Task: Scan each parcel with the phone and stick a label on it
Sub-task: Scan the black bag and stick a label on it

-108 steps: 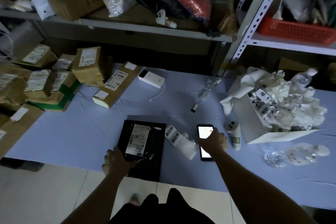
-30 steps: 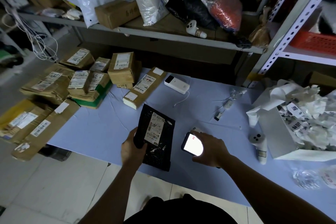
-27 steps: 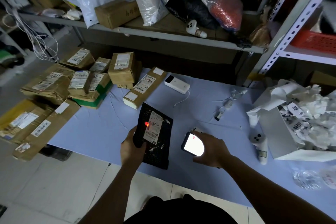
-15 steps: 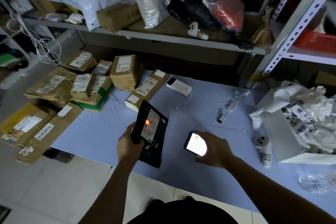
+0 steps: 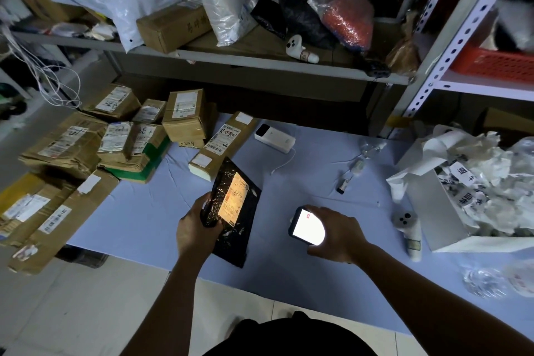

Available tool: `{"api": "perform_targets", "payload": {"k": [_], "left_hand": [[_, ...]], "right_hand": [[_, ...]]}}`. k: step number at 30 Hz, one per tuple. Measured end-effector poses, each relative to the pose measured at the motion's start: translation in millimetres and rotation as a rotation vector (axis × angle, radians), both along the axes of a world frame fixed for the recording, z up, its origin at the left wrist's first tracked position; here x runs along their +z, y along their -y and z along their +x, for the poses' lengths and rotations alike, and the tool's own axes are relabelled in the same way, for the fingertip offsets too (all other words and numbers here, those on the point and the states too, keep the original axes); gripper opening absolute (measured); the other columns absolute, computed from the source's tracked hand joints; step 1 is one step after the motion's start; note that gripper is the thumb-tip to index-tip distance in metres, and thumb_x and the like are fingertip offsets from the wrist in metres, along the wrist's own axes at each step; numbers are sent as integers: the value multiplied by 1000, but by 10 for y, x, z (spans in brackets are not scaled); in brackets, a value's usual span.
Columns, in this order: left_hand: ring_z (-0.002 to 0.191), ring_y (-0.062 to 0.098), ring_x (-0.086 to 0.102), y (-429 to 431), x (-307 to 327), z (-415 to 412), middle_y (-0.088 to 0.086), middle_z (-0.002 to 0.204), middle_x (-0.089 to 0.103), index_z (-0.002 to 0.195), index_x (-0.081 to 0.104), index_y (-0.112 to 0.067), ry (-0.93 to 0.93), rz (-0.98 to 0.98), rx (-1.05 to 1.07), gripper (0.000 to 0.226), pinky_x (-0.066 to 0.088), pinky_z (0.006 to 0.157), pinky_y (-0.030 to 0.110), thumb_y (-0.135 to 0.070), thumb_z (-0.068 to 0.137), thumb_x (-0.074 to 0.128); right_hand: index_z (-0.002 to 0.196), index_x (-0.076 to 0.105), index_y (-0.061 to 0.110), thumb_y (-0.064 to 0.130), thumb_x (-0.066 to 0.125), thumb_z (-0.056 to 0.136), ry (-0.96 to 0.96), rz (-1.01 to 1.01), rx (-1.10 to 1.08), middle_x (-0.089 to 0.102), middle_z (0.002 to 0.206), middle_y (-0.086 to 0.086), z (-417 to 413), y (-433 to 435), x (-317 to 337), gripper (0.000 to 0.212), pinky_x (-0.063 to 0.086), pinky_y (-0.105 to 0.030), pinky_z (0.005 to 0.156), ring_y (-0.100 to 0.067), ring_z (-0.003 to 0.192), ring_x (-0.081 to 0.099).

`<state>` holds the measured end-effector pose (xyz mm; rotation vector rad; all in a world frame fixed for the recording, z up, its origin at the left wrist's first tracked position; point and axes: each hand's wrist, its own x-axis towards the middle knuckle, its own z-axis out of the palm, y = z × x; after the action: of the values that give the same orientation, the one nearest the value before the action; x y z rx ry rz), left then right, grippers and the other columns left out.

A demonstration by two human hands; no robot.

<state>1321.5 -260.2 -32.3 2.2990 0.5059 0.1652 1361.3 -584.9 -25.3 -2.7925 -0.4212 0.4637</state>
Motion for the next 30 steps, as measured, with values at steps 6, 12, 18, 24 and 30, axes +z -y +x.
{"api": "perform_targets", "payload": {"k": [6, 12, 18, 24, 30], "left_hand": [[80, 22, 66, -43, 20, 14, 1, 98, 72, 138, 52, -37, 3, -7, -6, 66, 59, 66, 33, -18, 80, 76], [88, 23, 66, -67, 63, 49, 0, 100, 71, 138, 51, -40, 1, -27, -23, 66, 62, 72, 41, -19, 80, 76], [84, 15, 69, 25, 30, 79, -4, 94, 71, 134, 52, -47, -6, -221, -43, 65, 63, 65, 38, -22, 79, 78], [72, 24, 74, 176, -149, 83, 6, 77, 75, 121, 59, -49, -105, -510, 24, 62, 63, 62, 47, -14, 75, 83], [88, 27, 70, 335, -430, -62, 10, 99, 72, 133, 57, -29, -271, -311, 11, 61, 62, 74, 45, -20, 78, 81]], "right_hand": [[152, 28, 41, 68, 73, 66, 3, 5, 6, 55, 141, 13, -9, 17, 15, 100, 45, -30, 95, -16, 125, 54], [152, 28, 42, 67, 74, 66, -1, 33, -17, 55, 141, 14, -17, 88, 11, 101, 45, -30, 94, -15, 125, 54], [152, 25, 43, 71, 70, 63, -2, 29, -17, 53, 144, 14, 35, 5, 2, 104, 43, -35, 98, -16, 129, 53], [150, 32, 41, 69, 77, 58, -44, 117, -201, 56, 142, 11, -2, 243, -130, 106, 48, -37, 98, -18, 127, 53], [133, 43, 40, 59, 78, 58, -11, 210, -504, 56, 109, 9, -125, 632, -299, 85, 54, -36, 82, -16, 103, 56]]}}
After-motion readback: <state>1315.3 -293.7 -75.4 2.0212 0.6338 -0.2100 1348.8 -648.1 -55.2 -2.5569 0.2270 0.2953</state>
